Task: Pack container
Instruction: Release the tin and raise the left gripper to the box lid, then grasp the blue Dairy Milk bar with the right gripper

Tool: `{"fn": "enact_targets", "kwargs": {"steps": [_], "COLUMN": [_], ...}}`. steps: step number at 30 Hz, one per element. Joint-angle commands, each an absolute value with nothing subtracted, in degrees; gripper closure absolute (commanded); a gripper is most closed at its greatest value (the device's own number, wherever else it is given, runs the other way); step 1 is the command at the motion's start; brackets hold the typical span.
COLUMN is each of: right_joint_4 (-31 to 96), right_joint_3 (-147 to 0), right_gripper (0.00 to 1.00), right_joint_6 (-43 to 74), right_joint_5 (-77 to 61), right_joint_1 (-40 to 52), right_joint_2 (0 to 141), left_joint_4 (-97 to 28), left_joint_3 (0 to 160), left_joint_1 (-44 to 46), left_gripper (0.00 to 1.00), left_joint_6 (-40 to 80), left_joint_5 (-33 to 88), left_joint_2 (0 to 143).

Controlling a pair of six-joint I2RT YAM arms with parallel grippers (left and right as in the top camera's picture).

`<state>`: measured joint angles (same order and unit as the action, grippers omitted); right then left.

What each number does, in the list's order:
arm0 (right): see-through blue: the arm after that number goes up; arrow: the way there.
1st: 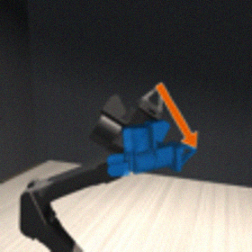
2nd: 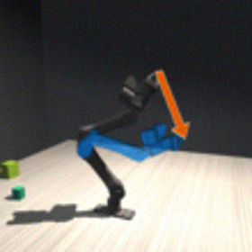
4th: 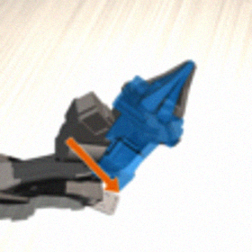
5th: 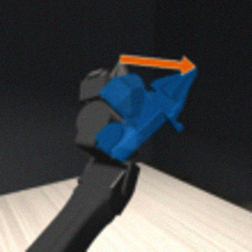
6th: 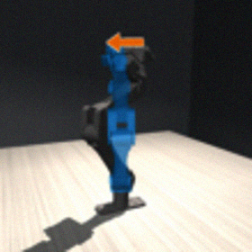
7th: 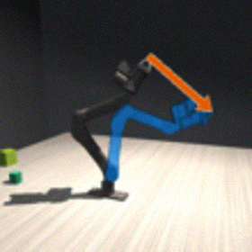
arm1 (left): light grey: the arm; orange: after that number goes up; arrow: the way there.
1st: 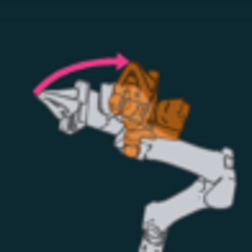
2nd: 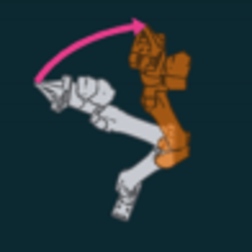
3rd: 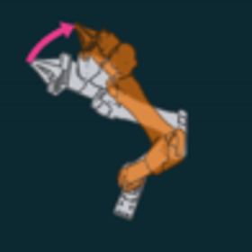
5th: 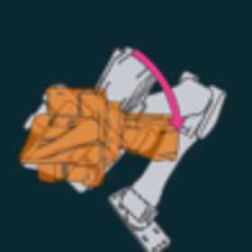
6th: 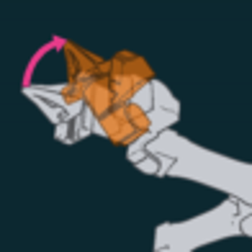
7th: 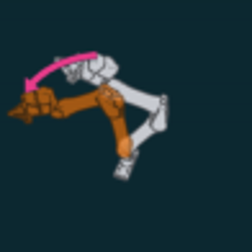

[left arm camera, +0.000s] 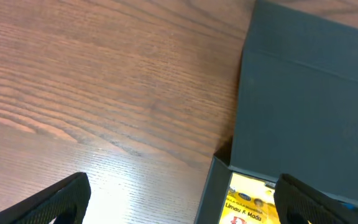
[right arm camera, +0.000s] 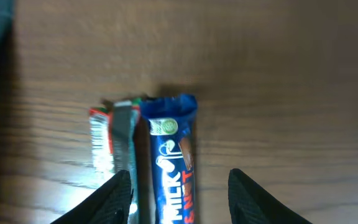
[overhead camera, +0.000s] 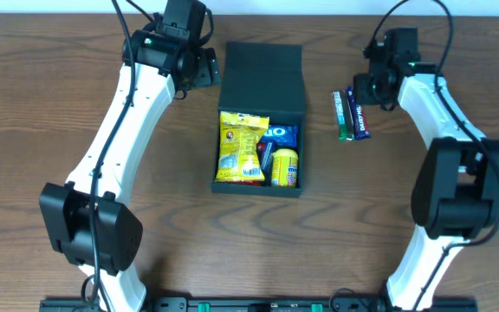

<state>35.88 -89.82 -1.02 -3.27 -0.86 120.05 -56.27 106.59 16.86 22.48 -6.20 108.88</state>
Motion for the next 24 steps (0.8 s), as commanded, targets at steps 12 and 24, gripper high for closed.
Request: {"fn": "enact_targets", "kwargs": {"steps": [12,24], "right_joint_4": [35.07,34.94], "right_joint_3": [-89.89,-89.89], "right_gripper": [0.51,0.53], "right_joint_6": [0.60,0.19], "right_joint_5": [-2.37,-2.35], "right_joint_1": [-0.27,0.38], "right_joint_2": [125.27,128.49], "left_joint_4": [-55.29,-55.07], "left_joint_3": [107.04,107.04], "left_joint_1": [16.73,16.73], "left_gripper": [0.05,0.05], "left_joint_6": [19.68,19.64], "left_joint_5": [-6.13,-6.15], "left_joint_2": [108.75,108.75]}}
